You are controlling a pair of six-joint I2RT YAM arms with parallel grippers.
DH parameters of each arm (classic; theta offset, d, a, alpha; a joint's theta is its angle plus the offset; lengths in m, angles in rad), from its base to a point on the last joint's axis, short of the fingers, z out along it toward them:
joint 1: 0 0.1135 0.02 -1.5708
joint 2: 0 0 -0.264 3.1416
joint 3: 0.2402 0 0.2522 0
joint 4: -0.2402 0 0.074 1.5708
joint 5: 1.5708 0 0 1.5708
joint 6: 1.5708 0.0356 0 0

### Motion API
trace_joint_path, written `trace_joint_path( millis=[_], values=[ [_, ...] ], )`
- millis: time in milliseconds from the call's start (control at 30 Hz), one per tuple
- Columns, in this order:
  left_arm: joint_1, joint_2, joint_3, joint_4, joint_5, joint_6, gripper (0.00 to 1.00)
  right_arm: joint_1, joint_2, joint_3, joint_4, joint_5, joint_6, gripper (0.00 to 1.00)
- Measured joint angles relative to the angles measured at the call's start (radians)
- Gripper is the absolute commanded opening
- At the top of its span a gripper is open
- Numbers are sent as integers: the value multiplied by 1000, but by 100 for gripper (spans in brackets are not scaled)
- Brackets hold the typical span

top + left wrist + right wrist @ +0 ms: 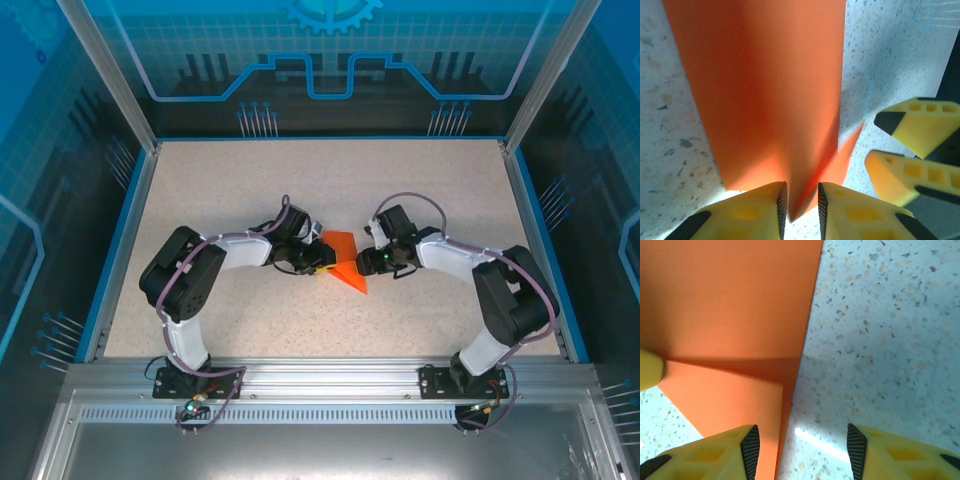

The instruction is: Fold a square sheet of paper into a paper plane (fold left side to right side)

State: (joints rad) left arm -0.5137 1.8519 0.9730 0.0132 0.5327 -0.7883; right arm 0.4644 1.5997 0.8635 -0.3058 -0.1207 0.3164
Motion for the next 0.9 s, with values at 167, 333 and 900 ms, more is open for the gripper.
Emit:
trace_joint_path(
  millis=[167, 333, 900],
  values=[
    [0, 0, 19, -1, 0, 0, 25, 34, -128, -72, 15, 52, -21, 59],
    [0, 0, 37, -3, 0, 0, 25, 137, -217, -131, 50, 107, -53, 62],
    [0, 0, 92, -19, 7, -34, 25, 275, -55, -114, 146, 235, -119, 57]
  ],
)
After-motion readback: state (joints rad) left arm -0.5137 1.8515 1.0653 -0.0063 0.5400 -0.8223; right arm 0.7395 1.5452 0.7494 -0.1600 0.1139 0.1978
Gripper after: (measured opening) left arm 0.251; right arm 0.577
